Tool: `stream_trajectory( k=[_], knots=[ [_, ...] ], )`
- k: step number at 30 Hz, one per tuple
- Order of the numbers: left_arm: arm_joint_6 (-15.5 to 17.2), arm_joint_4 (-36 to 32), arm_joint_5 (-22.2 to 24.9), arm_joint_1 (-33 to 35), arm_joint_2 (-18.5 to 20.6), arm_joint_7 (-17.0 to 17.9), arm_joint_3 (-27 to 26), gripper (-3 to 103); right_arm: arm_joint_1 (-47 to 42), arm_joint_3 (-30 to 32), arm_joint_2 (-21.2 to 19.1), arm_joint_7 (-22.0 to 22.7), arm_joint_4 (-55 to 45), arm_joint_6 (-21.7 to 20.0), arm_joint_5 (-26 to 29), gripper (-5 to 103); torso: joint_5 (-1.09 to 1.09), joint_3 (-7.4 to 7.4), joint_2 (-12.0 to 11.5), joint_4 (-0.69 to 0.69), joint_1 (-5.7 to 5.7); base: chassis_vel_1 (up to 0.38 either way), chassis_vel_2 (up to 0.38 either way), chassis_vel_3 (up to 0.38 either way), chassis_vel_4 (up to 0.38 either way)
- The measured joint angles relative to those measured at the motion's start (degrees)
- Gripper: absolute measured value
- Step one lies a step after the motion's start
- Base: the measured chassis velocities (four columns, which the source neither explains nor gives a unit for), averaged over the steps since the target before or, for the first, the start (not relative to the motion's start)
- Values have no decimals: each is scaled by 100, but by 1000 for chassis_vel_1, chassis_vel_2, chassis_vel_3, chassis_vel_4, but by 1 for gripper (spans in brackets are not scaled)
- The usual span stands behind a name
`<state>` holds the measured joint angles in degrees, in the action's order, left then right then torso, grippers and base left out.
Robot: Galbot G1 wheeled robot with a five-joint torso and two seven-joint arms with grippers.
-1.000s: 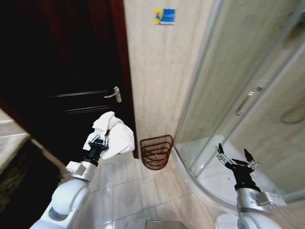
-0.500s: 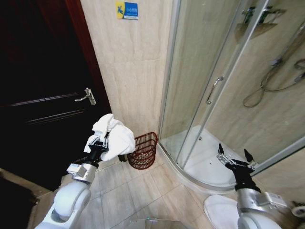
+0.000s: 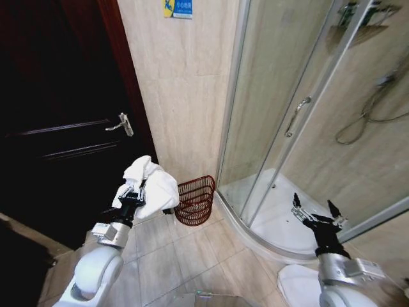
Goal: Discard the used towel into the hamper.
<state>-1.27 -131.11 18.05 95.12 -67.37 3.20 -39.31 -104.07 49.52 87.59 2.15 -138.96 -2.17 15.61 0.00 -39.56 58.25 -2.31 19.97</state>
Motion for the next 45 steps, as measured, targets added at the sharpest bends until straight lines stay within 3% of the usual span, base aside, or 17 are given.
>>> stream_trajectory(
  k=[45],
  knots=[
    [-216, 183, -168, 19, -40, -14, -5, 10, -53, -31, 59, -29, 10, 83, -32, 100, 0, 645, -1157, -1, -513, 0, 0, 0, 0]
  ],
)
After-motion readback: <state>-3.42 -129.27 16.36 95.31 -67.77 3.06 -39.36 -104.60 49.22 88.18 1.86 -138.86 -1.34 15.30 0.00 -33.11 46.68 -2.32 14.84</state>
